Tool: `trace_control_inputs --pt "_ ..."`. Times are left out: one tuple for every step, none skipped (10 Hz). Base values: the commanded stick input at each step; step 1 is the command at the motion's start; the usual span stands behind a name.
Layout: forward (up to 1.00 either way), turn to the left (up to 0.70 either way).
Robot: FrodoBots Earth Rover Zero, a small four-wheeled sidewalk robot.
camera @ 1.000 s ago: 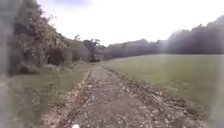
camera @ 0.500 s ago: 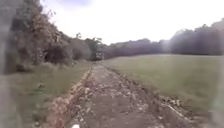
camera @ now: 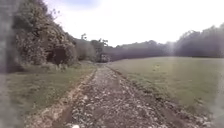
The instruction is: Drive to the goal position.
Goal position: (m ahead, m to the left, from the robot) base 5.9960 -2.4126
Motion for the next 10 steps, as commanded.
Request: trace_control_inputs --pt "0.85 0.0" --pt "0.85 0.0" --pt "0.85 0.0" --pt "0.85 0.0" --pt "0.85 0.0" --pt "0.85 0.0" --pt "0.85 0.0" --pt "0.85 0.0" --pt "0.85 0.0" --pt "0.85 0.0"
